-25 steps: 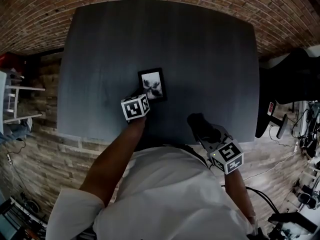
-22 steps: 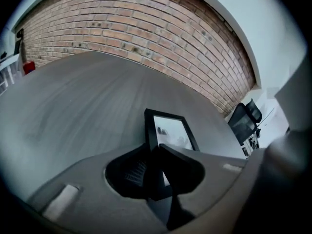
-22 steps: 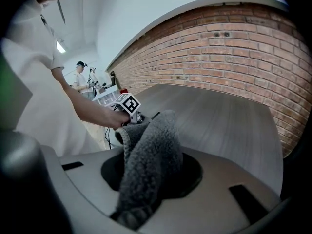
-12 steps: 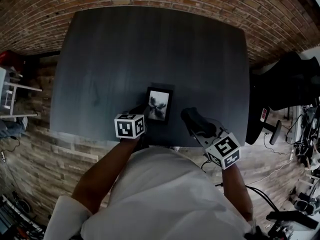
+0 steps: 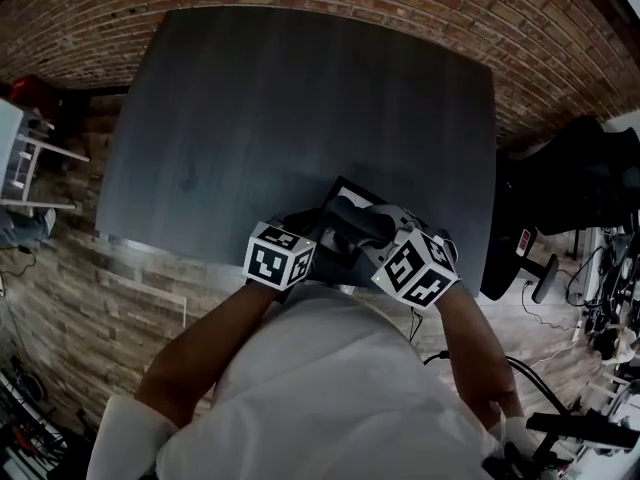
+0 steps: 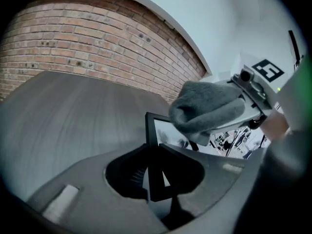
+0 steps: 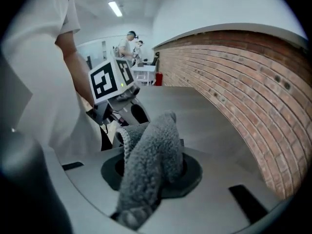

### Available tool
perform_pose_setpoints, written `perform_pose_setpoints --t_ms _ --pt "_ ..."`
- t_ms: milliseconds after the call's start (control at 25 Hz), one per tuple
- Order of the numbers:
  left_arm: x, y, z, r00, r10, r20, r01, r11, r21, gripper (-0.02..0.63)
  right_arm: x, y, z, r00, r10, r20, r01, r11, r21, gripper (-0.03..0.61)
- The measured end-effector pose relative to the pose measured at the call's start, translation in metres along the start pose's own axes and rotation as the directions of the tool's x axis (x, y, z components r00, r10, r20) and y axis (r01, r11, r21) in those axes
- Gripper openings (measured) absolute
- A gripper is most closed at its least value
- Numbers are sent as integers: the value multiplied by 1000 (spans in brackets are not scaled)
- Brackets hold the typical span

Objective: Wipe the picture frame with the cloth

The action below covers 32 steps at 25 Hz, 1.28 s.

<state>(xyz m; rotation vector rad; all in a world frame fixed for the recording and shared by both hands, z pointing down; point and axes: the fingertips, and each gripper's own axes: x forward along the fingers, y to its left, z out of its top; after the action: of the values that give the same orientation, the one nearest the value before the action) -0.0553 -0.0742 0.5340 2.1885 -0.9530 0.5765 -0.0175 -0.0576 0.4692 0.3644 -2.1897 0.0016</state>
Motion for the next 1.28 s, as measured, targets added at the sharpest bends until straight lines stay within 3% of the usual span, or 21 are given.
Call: perform_pose_setpoints --t_ms 160,400,680,1080,1280 --pt "-1 -19 4 1000 -7 -15 9 997 75 77 12 4 -6 996 20 -90 -31 992 -119 86" --pt "-5 -27 -1 1000 -14 -24 17 993 120 77 13 -24 -14 990 -47 -130 31 992 -122 84" --pt "-7 -24 -5 1000 -6 -15 8 994 111 77 4 -46 -29 983 -79 -164 66 995 -81 84" --pt "-12 11 15 997 59 41 -60 998 27 77 -12 -59 -63 978 -105 -179 110 994 19 84" --pt "-11 21 24 993 92 70 -90 995 -32 77 -14 -46 -65 984 -79 -159 87 995 46 84"
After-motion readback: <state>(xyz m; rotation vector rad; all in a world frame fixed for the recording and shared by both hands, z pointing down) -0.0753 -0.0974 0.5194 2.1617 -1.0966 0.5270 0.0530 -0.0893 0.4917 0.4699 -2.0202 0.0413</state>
